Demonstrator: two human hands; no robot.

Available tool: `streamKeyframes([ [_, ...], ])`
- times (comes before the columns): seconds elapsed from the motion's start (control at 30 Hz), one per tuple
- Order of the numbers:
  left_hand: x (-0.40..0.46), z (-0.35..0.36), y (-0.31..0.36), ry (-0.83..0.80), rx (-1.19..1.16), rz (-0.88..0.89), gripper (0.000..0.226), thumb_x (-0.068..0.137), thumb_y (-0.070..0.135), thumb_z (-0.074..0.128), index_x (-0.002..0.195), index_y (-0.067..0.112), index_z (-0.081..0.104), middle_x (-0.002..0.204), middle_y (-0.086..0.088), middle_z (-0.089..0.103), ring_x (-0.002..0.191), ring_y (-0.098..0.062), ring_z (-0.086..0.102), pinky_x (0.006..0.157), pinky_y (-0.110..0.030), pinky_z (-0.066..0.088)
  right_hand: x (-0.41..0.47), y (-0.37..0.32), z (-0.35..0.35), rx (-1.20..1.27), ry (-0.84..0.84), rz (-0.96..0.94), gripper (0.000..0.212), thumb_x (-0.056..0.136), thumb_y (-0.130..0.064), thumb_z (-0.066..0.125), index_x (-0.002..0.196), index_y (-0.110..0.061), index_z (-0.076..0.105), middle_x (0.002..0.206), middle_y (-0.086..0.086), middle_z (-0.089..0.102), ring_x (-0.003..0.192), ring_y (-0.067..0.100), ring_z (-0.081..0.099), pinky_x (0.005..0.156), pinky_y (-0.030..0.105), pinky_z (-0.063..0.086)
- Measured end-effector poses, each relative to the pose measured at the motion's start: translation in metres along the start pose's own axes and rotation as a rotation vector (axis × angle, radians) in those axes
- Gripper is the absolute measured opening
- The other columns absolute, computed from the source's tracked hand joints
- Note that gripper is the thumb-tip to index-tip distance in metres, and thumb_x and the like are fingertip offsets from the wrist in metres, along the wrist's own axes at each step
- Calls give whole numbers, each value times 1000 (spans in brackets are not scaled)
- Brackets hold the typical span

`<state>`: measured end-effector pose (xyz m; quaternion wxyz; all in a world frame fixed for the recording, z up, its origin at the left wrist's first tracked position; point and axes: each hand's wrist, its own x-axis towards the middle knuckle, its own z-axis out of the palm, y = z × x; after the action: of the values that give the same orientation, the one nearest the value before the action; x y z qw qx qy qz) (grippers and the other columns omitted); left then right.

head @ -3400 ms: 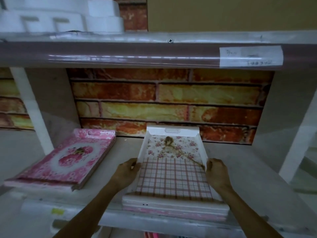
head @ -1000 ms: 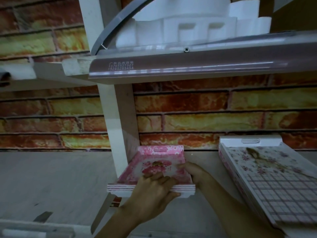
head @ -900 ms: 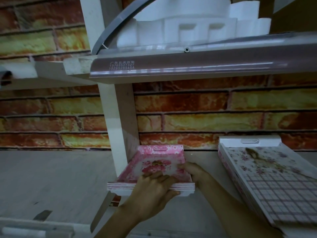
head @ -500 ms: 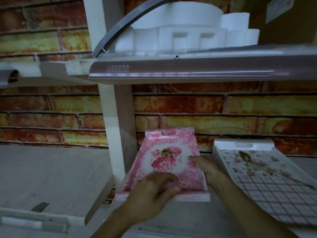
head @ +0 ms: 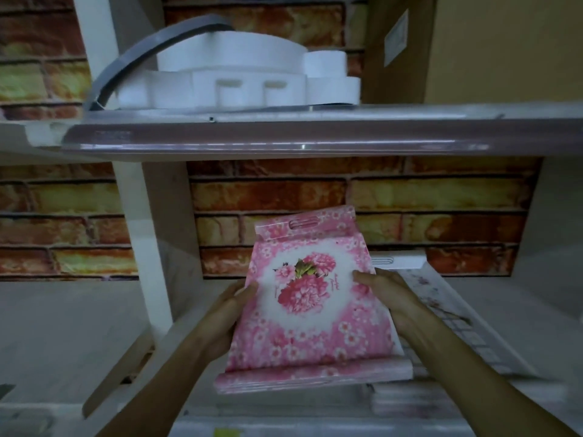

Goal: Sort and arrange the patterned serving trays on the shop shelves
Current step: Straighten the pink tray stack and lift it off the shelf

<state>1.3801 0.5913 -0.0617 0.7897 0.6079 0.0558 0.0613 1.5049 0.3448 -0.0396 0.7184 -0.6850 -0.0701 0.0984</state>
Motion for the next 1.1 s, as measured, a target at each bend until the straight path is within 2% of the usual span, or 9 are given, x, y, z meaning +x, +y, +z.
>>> streamKeyframes([
  [0.1, 13, 37, -15, 70, -22, 18, 37, 95, 25, 57, 128, 11, 55, 119, -19, 67, 107, -40, 66, 94, -59, 50, -1, -3, -41, -30, 26, -9, 25, 85, -18, 72, 101, 0, 72, 101, 20, 73, 91, 35, 70, 88, 45, 55],
  [0.3, 36, 118, -28, 192, 133, 70, 25, 97, 15, 53, 120, 14, 64, 105, -14, 74, 92, -35, 72, 76, -44, 60, 13, -8, -119, -64, 35, -56, 15, 90, -15, 65, 100, -4, 69, 90, 15, 71, 77, 30, 66, 74, 37, 57],
  [0.43, 53, 158, -39, 235, 201, 67, 26, 97, 11, 50, 117, 11, 66, 101, -12, 75, 85, -29, 74, 64, -32, 61, 27, -14, -159, -174, 74, -72, 13, 92, -13, 63, 81, -7, 65, 71, 5, 63, 60, 17, 59, 50, 20, 49],
  [0.57, 70, 192, -54, 273, 236, 52, 22, 97, 8, 47, 110, 8, 65, 88, -7, 73, 64, -18, 72, 48, -23, 55, 48, -12, -192, -242, 97, -68, 18, 91, -11, 65, 74, -6, 66, 71, 9, 64, 47, 12, 61, 44, 16, 48],
  [0.67, 82, 205, -63, 320, 289, 42, 22, 97, 10, 47, 110, 2, 64, 88, -10, 71, 67, -20, 69, 44, -22, 53, 63, -1, -206, -271, 95, -48, 15, 90, -10, 65, 77, -4, 69, 68, 6, 67, 49, 13, 62, 47, 18, 49],
  [0.83, 95, 206, -76, 394, 468, 28, 28, 96, 9, 48, 71, 5, 61, 60, -2, 59, 34, -1, 55, 35, -13, 39, 89, 24, -210, -299, 100, -40, 28, 88, -5, 66, 61, -8, 64, 50, 1, 62, 35, 3, 56, 42, 18, 47],
  [0.9, 100, 203, -80, 415, 542, 29, 29, 94, 13, 49, 68, 6, 58, 59, -4, 58, 39, -6, 55, 42, -16, 40, 95, 34, -208, -306, 105, -27, 26, 89, -5, 64, 63, -9, 64, 41, -6, 61, 35, 3, 57, 42, 17, 46],
  [1.0, 107, 196, -86, 444, 676, 31, 24, 94, 21, 49, 78, 7, 59, 75, -9, 61, 60, -19, 57, 56, -26, 42, 102, 46, -205, -369, 125, -19, 23, 90, -12, 63, 67, -8, 66, 39, -8, 61, 36, 2, 57, 48, 20, 46],
  [1.1, 112, 194, -94, 475, 838, 71, 26, 96, 23, 48, 90, 2, 62, 85, -11, 65, 73, -24, 59, 56, -27, 40, 104, 52, -204, -460, 143, -57, 21, 94, -19, 58, 82, -5, 68, 57, -5, 66, 44, 4, 61, 42, 15, 41],
])
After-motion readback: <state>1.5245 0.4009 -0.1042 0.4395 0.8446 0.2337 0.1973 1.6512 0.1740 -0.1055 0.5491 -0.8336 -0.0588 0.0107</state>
